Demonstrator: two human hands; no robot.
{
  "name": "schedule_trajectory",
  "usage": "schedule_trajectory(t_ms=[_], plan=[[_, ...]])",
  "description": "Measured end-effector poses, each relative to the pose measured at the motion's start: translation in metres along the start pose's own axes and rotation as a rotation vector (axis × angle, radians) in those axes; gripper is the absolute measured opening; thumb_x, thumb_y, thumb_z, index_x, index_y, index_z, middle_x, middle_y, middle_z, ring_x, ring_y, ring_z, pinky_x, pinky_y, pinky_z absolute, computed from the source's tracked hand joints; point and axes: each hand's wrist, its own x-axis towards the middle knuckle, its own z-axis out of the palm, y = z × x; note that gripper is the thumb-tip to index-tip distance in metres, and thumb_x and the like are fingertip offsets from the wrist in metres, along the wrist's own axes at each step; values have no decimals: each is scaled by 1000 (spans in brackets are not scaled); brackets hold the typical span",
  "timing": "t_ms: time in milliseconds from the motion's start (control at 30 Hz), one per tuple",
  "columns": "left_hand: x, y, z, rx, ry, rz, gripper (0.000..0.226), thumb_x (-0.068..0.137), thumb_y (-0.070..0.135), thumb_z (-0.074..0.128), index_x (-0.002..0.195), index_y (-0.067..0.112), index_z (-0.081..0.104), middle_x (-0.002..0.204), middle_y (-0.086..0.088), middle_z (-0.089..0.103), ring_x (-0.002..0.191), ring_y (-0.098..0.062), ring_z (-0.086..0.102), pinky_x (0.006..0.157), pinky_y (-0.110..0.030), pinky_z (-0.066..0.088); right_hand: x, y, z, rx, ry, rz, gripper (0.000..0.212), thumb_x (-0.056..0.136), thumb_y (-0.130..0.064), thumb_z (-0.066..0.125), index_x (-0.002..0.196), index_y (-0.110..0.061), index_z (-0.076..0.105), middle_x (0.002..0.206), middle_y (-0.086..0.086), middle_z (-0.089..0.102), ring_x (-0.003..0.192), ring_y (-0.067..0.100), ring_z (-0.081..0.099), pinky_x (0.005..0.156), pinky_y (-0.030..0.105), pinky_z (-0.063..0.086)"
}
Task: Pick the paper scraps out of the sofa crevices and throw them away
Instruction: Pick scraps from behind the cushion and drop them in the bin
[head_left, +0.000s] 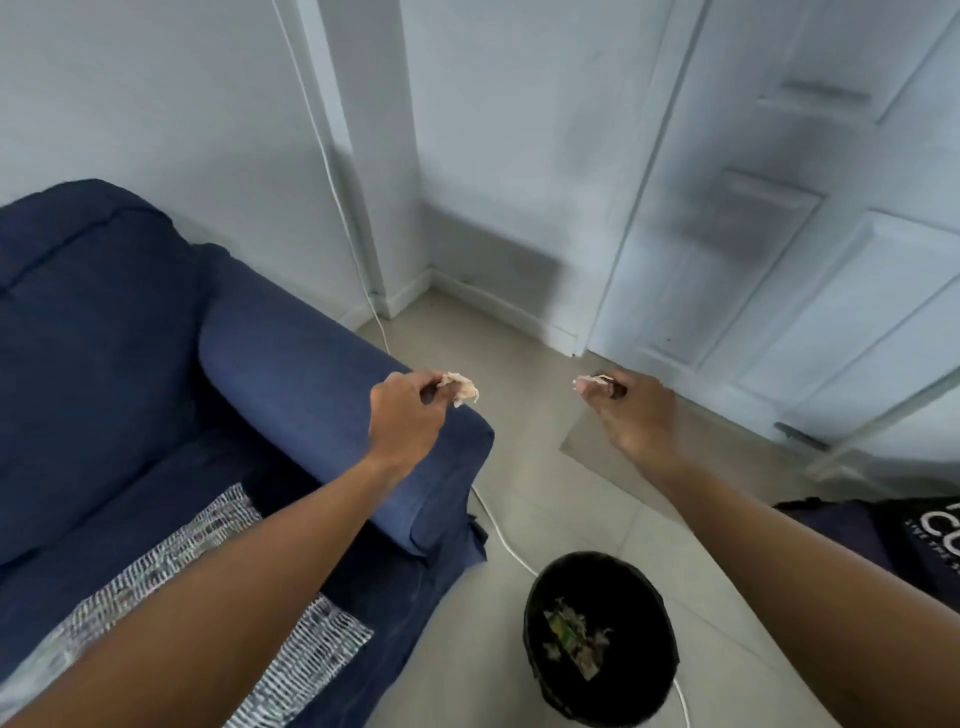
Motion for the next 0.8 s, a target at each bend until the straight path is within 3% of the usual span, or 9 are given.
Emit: schedule_trajectory(t_ms=[67, 167, 333, 467, 567, 633, 700, 800], plan=[[-12, -2, 25, 17, -45, -8, 12, 92, 27, 69, 91, 19, 78, 71, 5, 65, 74, 2, 58, 65, -4, 39, -8, 25, 1, 4, -24, 33, 25, 85, -47, 73, 84, -23, 77, 71, -8, 70, 70, 6, 66, 60, 18, 42], [-33, -7, 69, 37, -99, 14, 13, 91, 27, 70, 93, 17, 78, 71, 3, 66, 68, -11, 57, 63, -13, 42, -20, 70, 5, -59, -48, 79, 28, 87, -50, 70, 90, -22, 77, 80, -1, 74, 83, 19, 67, 71, 31, 47], [-81, -30, 141, 49, -188, -8, 17, 89, 26, 72, 98, 12, 78, 70, 11, 52, 70, -13, 54, 64, -19, 37, -53, 152, 18, -129, -92, 195, 33, 89, -52, 67, 98, -22, 78, 91, 3, 75, 91, 26, 67, 82, 41, 51], [-128, -59, 198, 30, -290, -32, 10, 87, 24, 73, 84, 14, 77, 63, 9, 57, 62, -13, 55, 61, -26, 41, -91, 218, 33, -131, -141, 310, 31, 90, -50, 67, 103, -24, 77, 99, 0, 76, 97, 23, 66, 89, 41, 52], [-164, -83, 236, 37, -335, -57, 10, 86, 24, 73, 83, 16, 77, 60, 13, 54, 62, -13, 52, 60, -23, 34, -116, 260, 45, -161, -183, 387, 30, 90, -50, 66, 104, -26, 76, 101, -1, 75, 100, 24, 66, 90, 42, 52], [-187, -97, 259, 40, -370, -84, 10, 86, 24, 73, 85, 15, 78, 61, 11, 58, 68, -18, 55, 64, -28, 38, -129, 286, 52, -189, -227, 442, 32, 89, -51, 66, 109, -27, 74, 103, 1, 75, 103, 26, 66, 91, 43, 52], [-205, -107, 276, 53, -418, -103, 12, 87, 25, 72, 88, 15, 78, 69, -1, 69, 74, -25, 60, 65, -31, 41, -139, 309, 57, -200, -340, 496, 48, 88, -54, 65, 129, -28, 63, 116, 4, 71, 114, 29, 62, 97, 45, 50], [-222, -117, 293, 64, -451, -107, 14, 88, 26, 71, 91, 15, 78, 73, -6, 72, 75, -28, 61, 66, -30, 42, -149, 335, 62, -191, -457, 586, 84, 86, -64, 60, 153, -27, 25, 146, 12, 48, 132, 38, 47, 107, 54, 42]])
